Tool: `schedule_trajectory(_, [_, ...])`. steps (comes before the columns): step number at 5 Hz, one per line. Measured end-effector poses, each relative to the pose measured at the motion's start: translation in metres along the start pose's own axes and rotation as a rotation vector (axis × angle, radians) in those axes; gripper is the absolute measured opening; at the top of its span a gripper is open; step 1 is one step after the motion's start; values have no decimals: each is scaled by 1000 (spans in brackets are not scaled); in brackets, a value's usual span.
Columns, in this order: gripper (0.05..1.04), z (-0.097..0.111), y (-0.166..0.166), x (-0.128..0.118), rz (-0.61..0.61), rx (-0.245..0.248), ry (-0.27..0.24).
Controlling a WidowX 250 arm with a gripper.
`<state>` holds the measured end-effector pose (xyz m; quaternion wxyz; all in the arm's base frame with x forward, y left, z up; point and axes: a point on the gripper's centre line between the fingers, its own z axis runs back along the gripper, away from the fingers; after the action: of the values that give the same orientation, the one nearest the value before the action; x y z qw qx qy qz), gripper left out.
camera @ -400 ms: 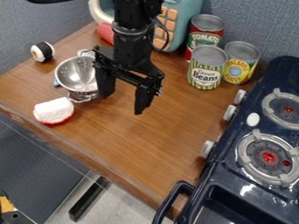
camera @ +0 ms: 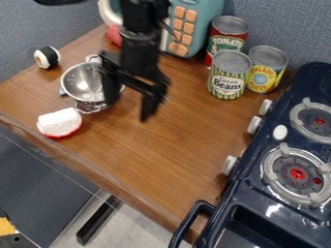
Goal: Put the silver bowl on the middle right side of the table
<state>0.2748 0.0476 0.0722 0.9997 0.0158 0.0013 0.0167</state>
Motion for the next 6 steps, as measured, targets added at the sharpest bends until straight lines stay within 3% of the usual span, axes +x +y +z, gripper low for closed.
schedule_trajectory(2, [999,-6,43,15,31,-48,-1])
schedule_trajectory(3, [999,-13,54,26,-3,-45,4])
schedule_trajectory(4, [999,-29,64,33,-5,-5,21])
schedule_trajectory(6, [997,-44,40,40,-30,50,20])
